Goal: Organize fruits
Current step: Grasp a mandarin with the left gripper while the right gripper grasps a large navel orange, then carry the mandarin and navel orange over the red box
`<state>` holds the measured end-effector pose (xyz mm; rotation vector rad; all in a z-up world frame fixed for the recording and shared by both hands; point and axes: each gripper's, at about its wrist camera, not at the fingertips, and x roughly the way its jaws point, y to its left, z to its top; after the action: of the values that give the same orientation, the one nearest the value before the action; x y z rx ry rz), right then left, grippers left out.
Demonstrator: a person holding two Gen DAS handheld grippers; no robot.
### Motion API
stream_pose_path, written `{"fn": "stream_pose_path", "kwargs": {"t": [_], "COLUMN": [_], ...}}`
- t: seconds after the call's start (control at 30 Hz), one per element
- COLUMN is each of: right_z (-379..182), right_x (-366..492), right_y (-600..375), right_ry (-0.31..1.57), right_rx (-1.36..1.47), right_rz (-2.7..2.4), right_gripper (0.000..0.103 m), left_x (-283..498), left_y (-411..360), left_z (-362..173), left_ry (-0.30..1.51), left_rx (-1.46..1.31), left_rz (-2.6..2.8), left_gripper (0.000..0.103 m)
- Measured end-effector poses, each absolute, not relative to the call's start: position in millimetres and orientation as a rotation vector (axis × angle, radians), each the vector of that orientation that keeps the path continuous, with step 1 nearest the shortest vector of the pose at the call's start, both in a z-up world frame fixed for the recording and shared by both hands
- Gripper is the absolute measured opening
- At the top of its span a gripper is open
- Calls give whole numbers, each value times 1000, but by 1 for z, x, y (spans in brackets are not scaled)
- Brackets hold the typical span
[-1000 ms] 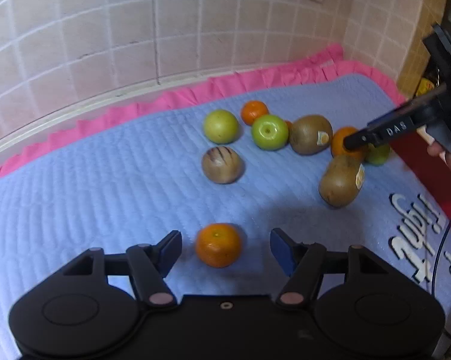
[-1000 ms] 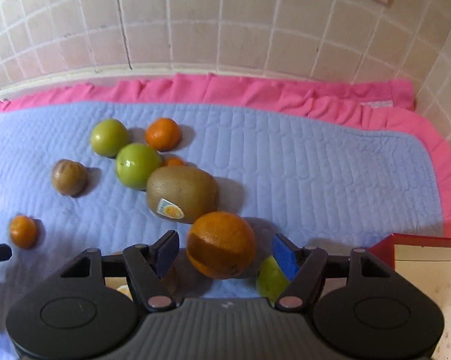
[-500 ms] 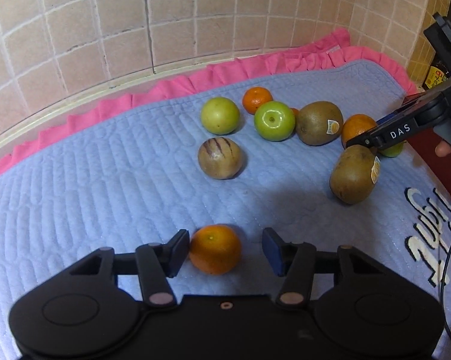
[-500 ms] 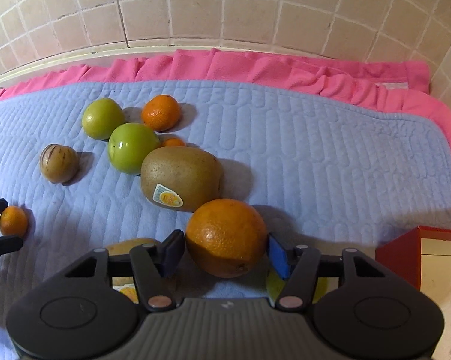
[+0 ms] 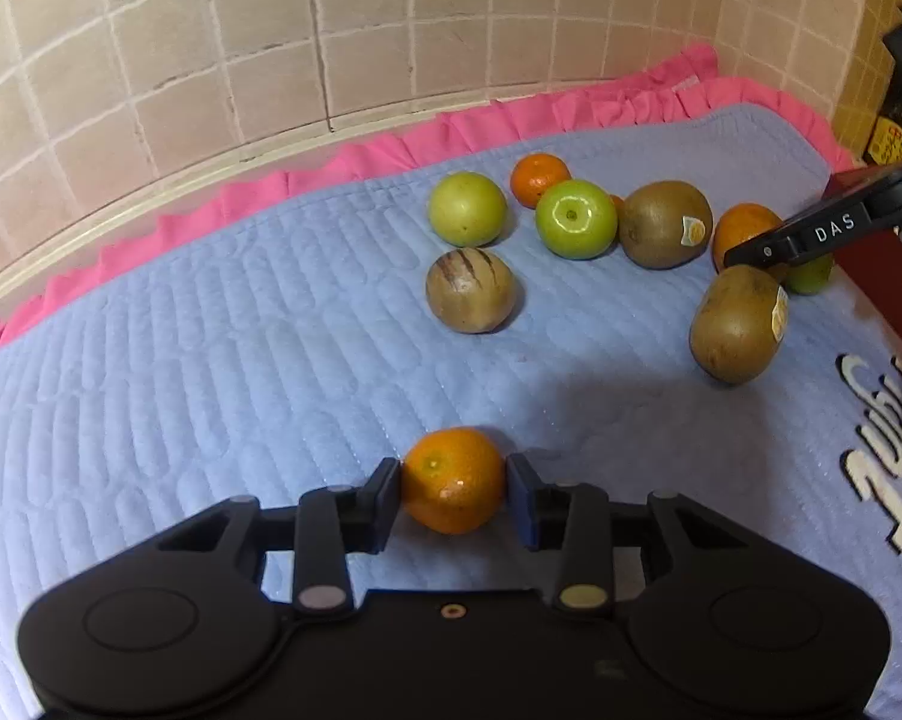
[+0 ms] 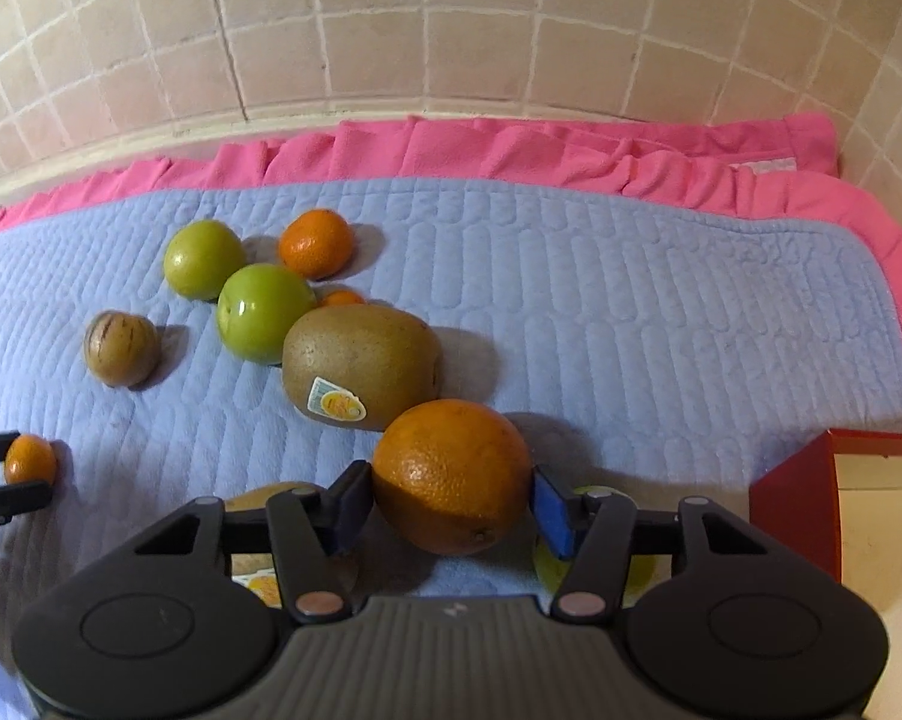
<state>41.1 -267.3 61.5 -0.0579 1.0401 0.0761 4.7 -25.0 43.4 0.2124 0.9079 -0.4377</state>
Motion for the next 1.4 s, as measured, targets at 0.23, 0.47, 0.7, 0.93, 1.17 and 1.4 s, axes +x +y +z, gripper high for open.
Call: {"fn": "stream_pose_path", "kwargs": {"t": [0.23,0.47,0.7,0.93,1.17,1.4], "right_z": [89,138,204,249,246,206], "right_x": [19,-23,-75,-133,-178,-205], "right_y": [-282,-301,-348,-405,-460,-514], "right_ry": [977,869,726,623,612,673], "right_rx": [16,11,-12,24,99,235], "right_rz": [60,25,-75,-246,-401,-494], "right_gripper": [58,58,58,58,59,58], "left_x": [-11,-27,-33,-31,-24,-18], "left_y": [-30,-53,-84,-152,-252,-339], "left_z": [69,116,176,214,225,206], "left_ry": [839,687,516,419,418,500], "left_rx": [204,205,127,134,188,216], "left_rz": [-472,-558,-700,-868,-1042,-1144], "left_gripper": [45,45,45,45,45,45]}}
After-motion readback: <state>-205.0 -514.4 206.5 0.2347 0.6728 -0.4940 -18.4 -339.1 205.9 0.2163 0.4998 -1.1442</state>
